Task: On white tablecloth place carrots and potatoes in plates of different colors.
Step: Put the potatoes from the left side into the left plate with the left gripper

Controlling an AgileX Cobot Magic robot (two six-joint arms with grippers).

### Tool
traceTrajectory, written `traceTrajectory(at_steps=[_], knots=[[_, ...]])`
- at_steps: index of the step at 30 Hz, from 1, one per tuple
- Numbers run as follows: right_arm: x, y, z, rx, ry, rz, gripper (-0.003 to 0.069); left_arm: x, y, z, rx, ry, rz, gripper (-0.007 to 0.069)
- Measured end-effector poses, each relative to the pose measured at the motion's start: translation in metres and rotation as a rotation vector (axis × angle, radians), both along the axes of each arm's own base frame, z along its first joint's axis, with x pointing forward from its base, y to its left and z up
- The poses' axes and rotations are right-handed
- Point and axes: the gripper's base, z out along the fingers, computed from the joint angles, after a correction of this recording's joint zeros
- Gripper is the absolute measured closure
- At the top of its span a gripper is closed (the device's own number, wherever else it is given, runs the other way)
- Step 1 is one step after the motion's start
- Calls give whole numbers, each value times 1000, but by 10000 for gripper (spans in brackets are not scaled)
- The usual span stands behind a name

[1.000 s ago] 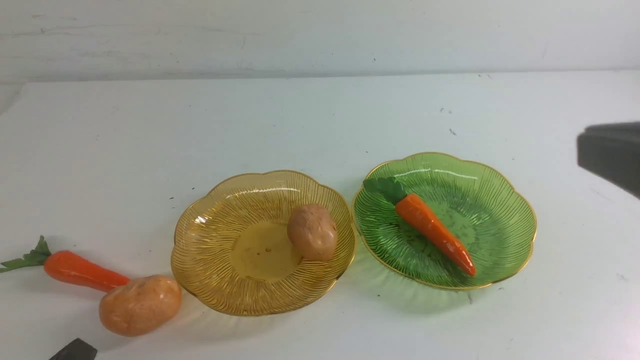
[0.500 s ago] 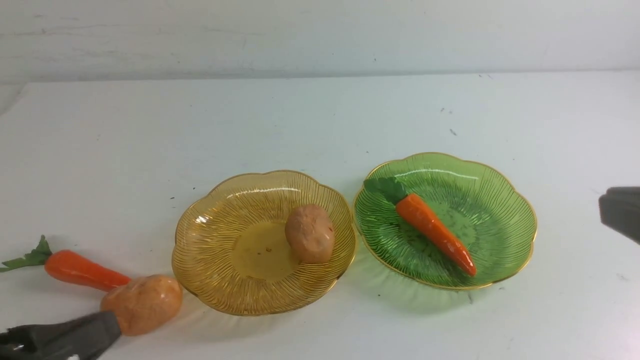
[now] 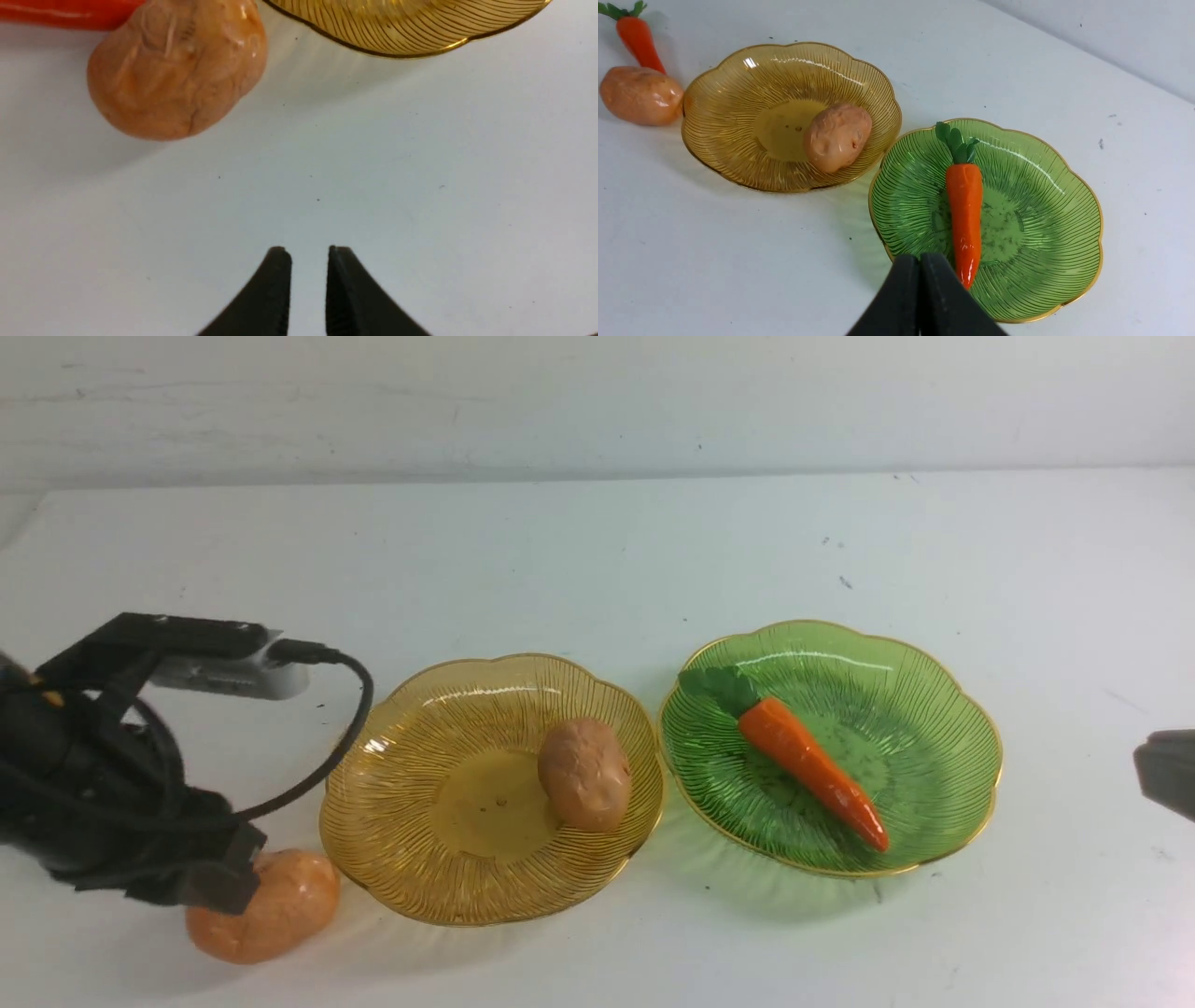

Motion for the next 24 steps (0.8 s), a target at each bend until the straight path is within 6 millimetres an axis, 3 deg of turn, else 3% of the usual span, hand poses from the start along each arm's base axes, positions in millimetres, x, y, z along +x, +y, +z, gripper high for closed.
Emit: traceTrajectory(at_steps=[4, 7, 8, 9, 14, 24], knots=[[1, -2, 1, -23, -21, -7, 674, 38, -2, -21, 25, 47, -103, 213], [2, -2, 1, -36, -32, -11, 674, 48, -2, -29, 31, 66, -137, 118], [2, -3, 1, -41, -37, -13, 674, 56, -2, -43, 41, 93, -189, 16], [2, -3, 1, -43, -39, -13, 674, 59, -2, -47, 47, 95, -211, -11], [2, -3, 1, -44, -39, -14, 674, 72, 3, -62, 132, 31, -344, -59], [3, -1, 5, -18, -76, -2, 674, 86, 4, -83, 151, 24, -364, -57]])
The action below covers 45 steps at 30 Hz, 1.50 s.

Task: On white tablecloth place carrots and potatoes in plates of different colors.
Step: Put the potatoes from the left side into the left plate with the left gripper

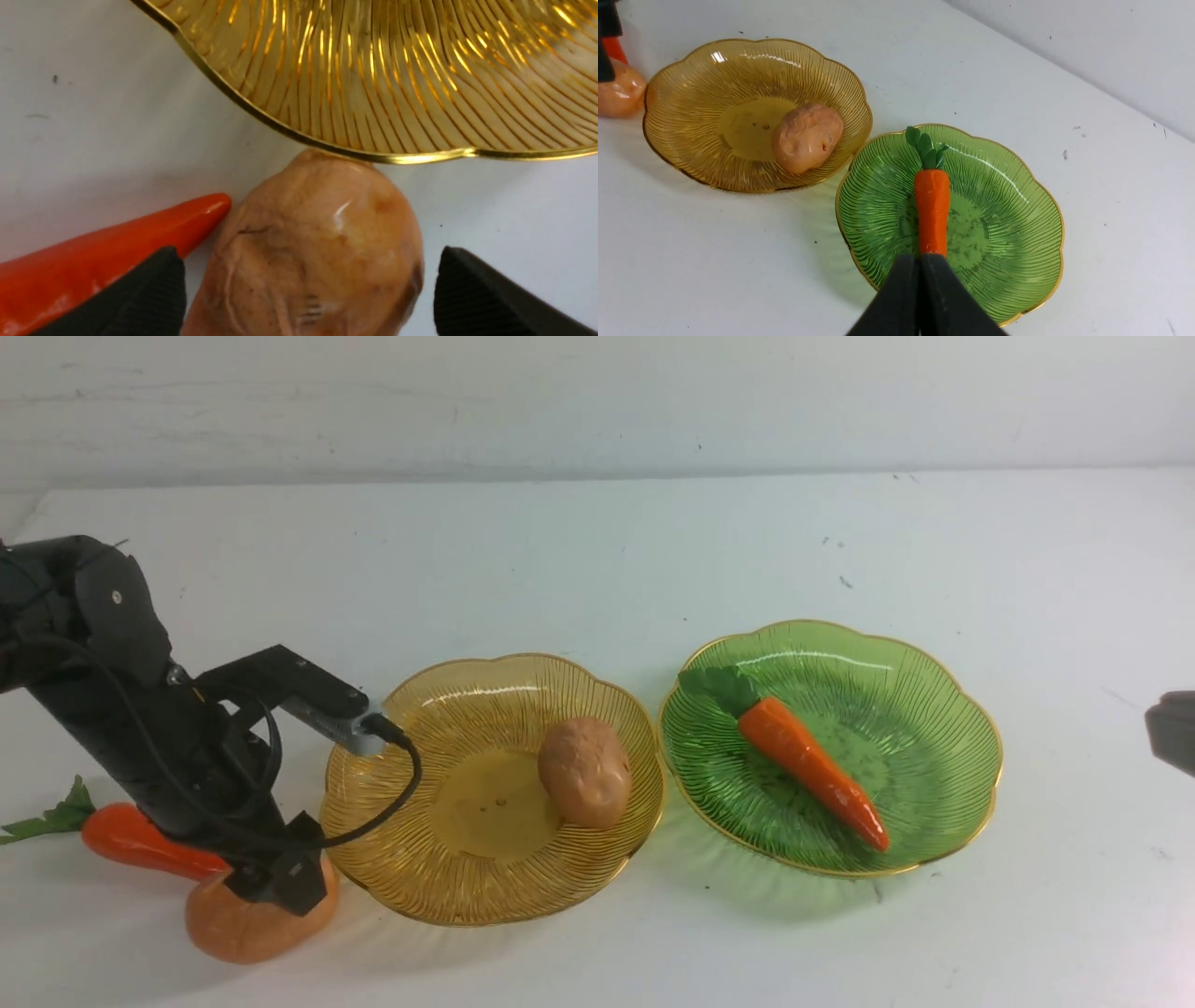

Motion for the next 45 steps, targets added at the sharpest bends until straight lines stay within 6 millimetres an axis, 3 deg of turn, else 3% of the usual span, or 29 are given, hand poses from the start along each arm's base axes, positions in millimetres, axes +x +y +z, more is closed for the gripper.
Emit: traceTrajectory(at_steps=[5, 6, 16, 19, 20, 22, 25, 30, 35, 38, 45], knots=[[0, 0, 0, 0, -1, 0, 674, 4, 0, -16, 5, 53, -5, -25], [0, 0, 0, -5, -6, -2, 674, 6, 0, -23, 3, 71, -4, 11], [1, -1, 1, -13, -20, -3, 674, 8, -2, -21, -9, 168, 108, 201], [1, -1, 1, -12, -22, -2, 674, 19, -3, 5, -13, 201, 108, 238], [1, -1, 1, -12, -22, -2, 674, 19, -3, 5, -13, 201, 108, 238], [1, 0, 1, -9, -25, -1, 674, 32, -4, 27, -26, 130, 116, 238], [1, 0, 1, -9, -25, -1, 674, 47, -11, 80, -134, -25, 181, 239], [1, 0, 2, -7, -28, -1, 674, 48, -38, 101, -345, -42, 194, 239], [1, 0, 2, 30, -13, -17, 674, 56, -96, 80, -396, -60, 113, 224], [1, 0, 2, 34, -10, -19, 674, 62, -113, 64, -391, -64, 100, 190], [1, 0, 2, 36, -9, -20, 674, 73, -120, 42, -385, -68, 157, 102]])
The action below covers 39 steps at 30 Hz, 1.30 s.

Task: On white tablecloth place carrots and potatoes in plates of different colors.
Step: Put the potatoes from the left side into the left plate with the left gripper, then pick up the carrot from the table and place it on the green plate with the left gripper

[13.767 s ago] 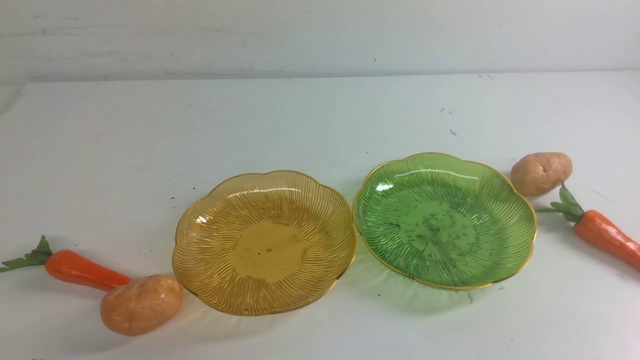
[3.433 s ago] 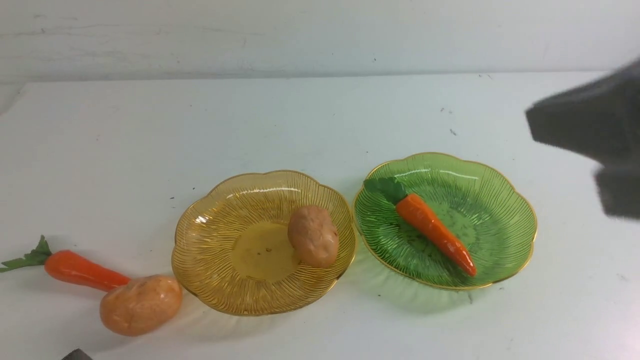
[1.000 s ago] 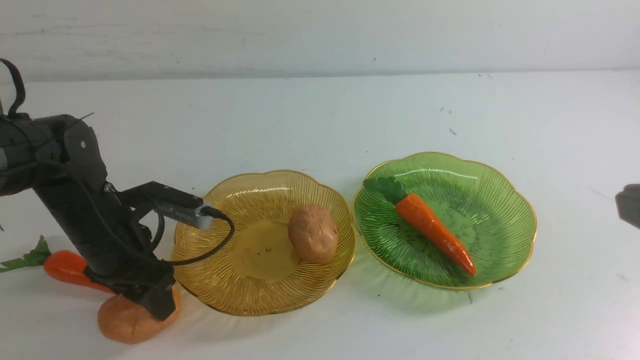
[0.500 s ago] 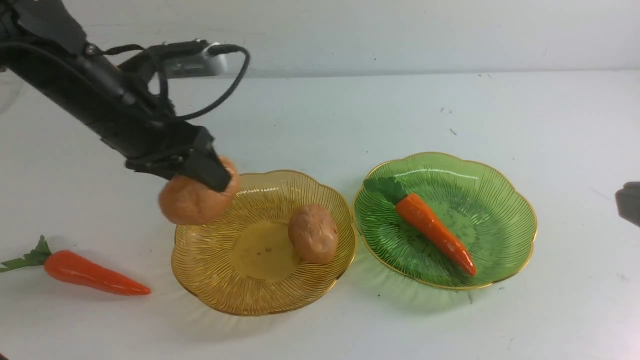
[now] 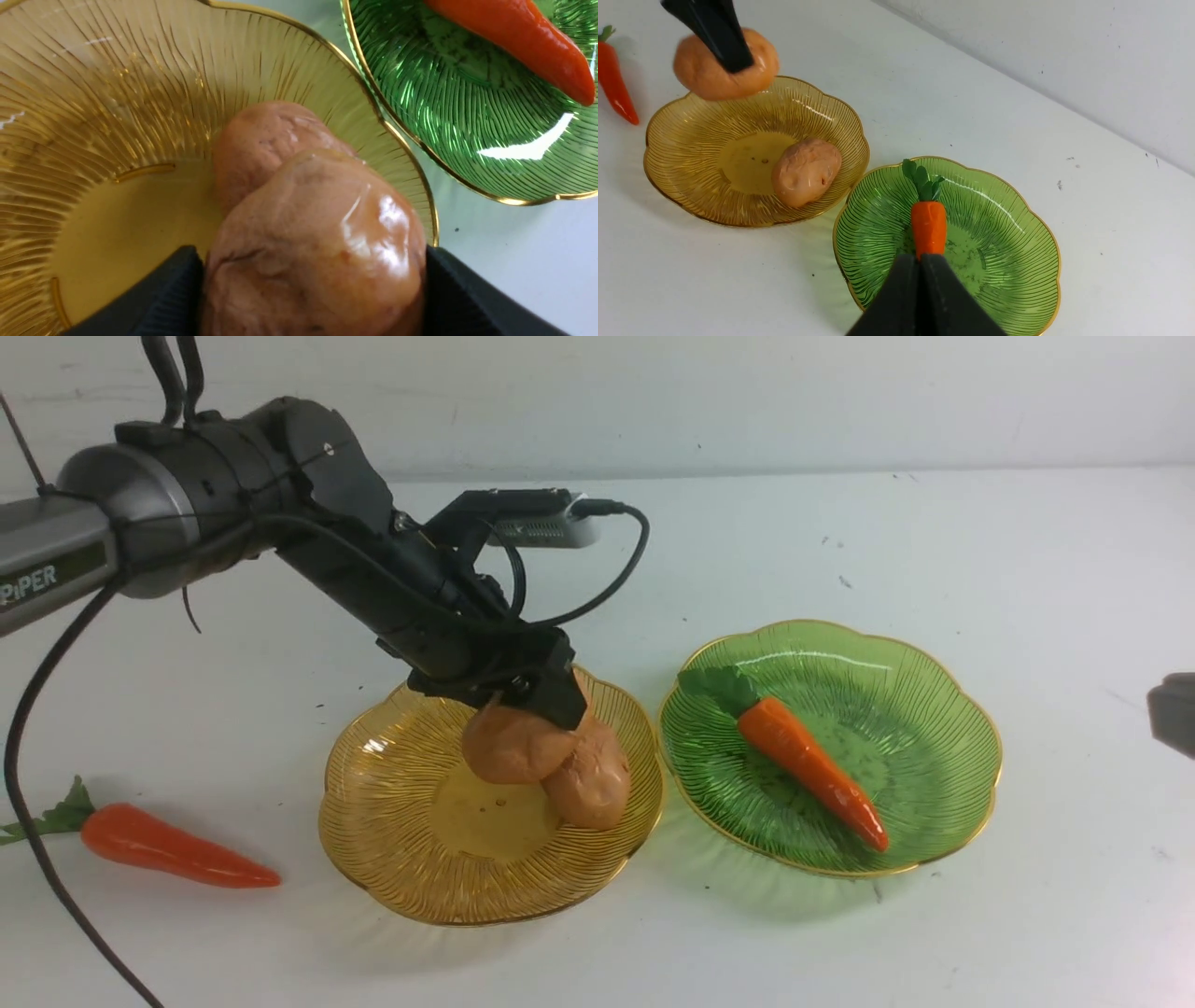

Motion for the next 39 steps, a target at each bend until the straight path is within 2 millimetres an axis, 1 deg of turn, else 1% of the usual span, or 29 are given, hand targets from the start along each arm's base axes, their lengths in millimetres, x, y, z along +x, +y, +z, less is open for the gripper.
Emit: traceTrajectory(at_steps=[3, 11, 14, 16, 19, 21, 23, 25, 26, 27, 28, 29, 31, 32, 35, 36, 37, 38, 39], knots=[[0, 0, 0, -1, 1, -1, 674, 1, 2, 0, -8, 18, 35, 75], [0, -1, -2, -15, 19, -9, 674, 1, 4, 7, -28, 59, 68, 66], [0, -1, -2, -17, 22, -10, 674, 0, 4, 7, -28, 70, 65, 36], [0, -1, -2, -17, 22, -10, 674, 0, 4, 7, -28, 70, 65, -6], [0, -1, -2, -17, 22, -10, 674, 0, 4, 7, -29, 71, 66, -48], [0, -1, -2, -17, 22, -10, 674, 0, 4, 6, -33, 83, 83, -59], [0, -1, -2, -18, 23, -11, 674, 2, 8, 9, -42, 109, 118, -51], [0, -2, -3, -20, 25, -12, 674, 5, 17, 20, -58, 150, 168, 2], [-1, -2, -3, -20, 26, -12, 674, 8, 27, 28, -66, 174, 197, 46], [-1, -2, -3, -21, 28, -13, 674, 12, 40, 41, -64, 188, 222, 153], [-1, -2, -3, -21, 28, -13, 674, 16, 54, 52, -50, 163, 248, 259], [-1, -2, -3, -21, 28, -13, 674, 17, 64, 60, -30, 132, 272, 343], [-1, -2, -4, -24, 30, -13, 674, 11, 89, 77, 48, 72, 328, 539], [0, -2, -5, -27, 34, -13, 674, 3, 98, 84, 86, 49, 354, 576], [0, -1, -10, -38, 46, -14, 674, -15, 110, 93, 159, 34, 396, 611], [0, -1, -12, -44, 53, -15, 674, -25, 114, 93, 188, 44, 412, 618], [0, -1, -13, -47, 57, -16, 674, -43, 119, 97, 236, 41, 440, 622], [0, -1, -13, -47, 57, -16, 674, -65, 127, 93, 300, 64, 476, 628], [0, -1, -13, -47, 57, -16, 674, -78, 132, 91, 339, 72, 507, 628]])
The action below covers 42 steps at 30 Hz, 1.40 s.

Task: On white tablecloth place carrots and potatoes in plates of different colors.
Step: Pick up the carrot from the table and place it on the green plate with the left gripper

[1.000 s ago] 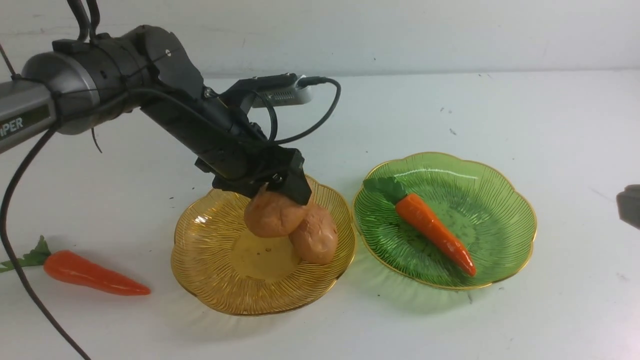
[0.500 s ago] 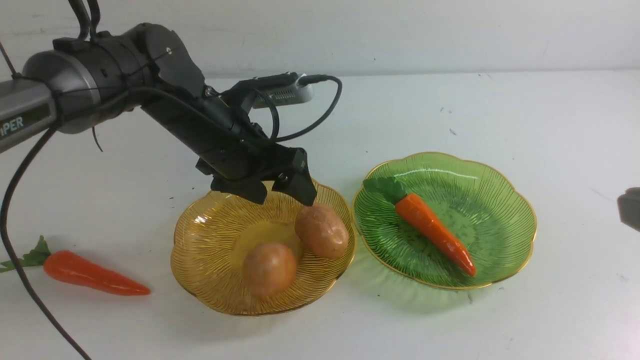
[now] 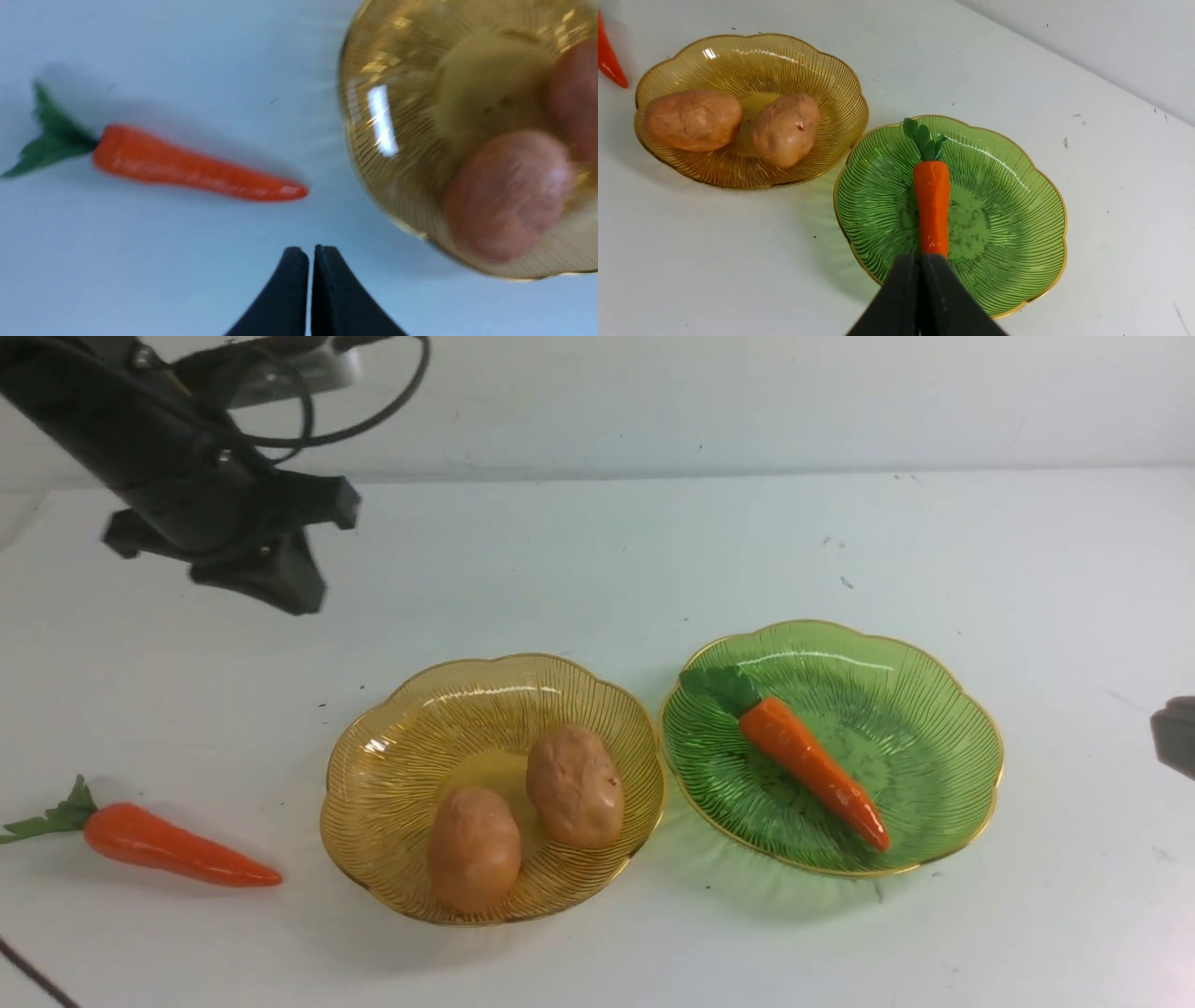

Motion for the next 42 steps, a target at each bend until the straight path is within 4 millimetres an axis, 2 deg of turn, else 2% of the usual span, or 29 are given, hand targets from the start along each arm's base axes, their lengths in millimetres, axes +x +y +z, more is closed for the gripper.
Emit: traceTrajectory(at_steps=[4, 8, 11, 16, 24, 30, 35, 42], knots=[[0, 0, 0, 0, 0, 0, 674, -29, 23, -6, 78, 28, 198, 628], [0, 0, 0, -1, 1, 0, 674, -44, 39, -21, 88, 74, 398, 624], [0, 0, -1, -5, 6, -3, 674, -48, 40, -42, 73, 105, 489, 594], [0, -1, -1, -7, 8, -4, 674, -36, 37, -69, -8, 74, 600, 494], [0, -1, -1, -6, 9, -4, 674, -15, 36, -86, -107, 8, 774, 326], [0, 0, -1, -5, 10, -3, 674, -4, 36, -102, -122, 19, 842, 200], [0, 0, -1, -5, 11, -3, 674, 8, 37, -129, -92, 69, 855, 95], [0, 0, -1, -5, 11, -3, 674, 22, 37, -177, -67, 159, 927, 79]])
